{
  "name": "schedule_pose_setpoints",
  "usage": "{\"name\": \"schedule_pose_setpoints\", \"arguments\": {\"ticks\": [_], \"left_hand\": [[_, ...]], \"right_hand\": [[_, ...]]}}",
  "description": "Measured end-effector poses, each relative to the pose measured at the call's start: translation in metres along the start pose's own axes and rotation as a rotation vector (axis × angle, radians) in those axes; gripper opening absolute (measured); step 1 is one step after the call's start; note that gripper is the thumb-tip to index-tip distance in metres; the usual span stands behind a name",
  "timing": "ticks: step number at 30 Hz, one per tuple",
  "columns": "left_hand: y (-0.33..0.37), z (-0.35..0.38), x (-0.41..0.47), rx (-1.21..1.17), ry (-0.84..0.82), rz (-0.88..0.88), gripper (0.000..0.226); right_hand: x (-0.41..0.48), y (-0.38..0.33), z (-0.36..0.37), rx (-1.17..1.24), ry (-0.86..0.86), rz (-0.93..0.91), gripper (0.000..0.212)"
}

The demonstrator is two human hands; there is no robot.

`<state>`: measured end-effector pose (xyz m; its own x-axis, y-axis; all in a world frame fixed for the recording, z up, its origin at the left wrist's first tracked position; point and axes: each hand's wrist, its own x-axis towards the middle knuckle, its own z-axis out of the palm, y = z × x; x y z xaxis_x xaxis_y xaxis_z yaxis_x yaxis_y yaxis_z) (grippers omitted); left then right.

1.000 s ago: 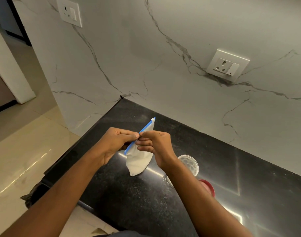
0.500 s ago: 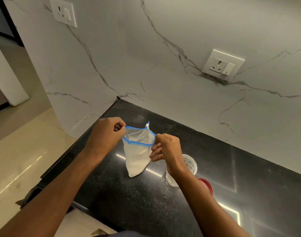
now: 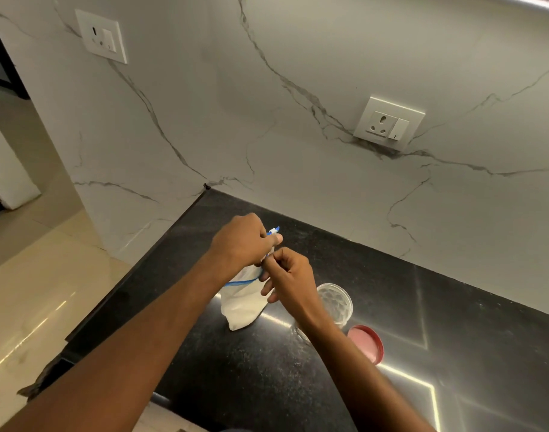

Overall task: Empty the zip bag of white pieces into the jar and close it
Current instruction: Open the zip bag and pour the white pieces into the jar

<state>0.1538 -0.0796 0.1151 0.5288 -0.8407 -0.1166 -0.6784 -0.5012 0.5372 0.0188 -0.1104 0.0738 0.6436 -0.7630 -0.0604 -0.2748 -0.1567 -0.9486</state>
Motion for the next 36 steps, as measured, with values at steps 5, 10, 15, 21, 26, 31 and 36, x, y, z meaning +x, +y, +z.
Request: {"name": "schedule_pose_setpoints", "arguments": {"ticks": [5,10,15,21,26,31,36], "left_hand": [[-0.003,0.000,-0.002,0.049,0.133,0.061,0.031],[0.019,-0.025,-0.008,-0.094,0.266,0.221,0.030],[0.072,-0.055,-0.012,-0.288,0.327,0.450,0.031],[0.128,-0.053,-0.014,-0.428,0.221,0.563,0.030],[0.154,-0.031,-0.026,-0.524,0.096,0.603,0.032],[0.176,-0.001,-0.042,-0.593,-0.046,0.631,0.028],[0.178,0.022,-0.041,-0.697,-0.146,0.636,0.026]], "right_hand": [[-0.003,0.004,-0.012,-0.041,-0.033,-0.053,0.010],[-0.001,0.005,-0.046,0.072,0.146,-0.132,0.007],[0.008,0.006,-0.091,0.157,0.417,-0.071,0.009],[0.001,0.016,-0.137,0.311,0.535,0.177,0.029],[-0.030,0.037,-0.163,0.495,0.676,0.266,0.030],[-0.068,0.062,-0.181,0.665,0.790,0.330,0.024],[-0.100,0.072,-0.201,0.878,0.898,0.257,0.040]]}}
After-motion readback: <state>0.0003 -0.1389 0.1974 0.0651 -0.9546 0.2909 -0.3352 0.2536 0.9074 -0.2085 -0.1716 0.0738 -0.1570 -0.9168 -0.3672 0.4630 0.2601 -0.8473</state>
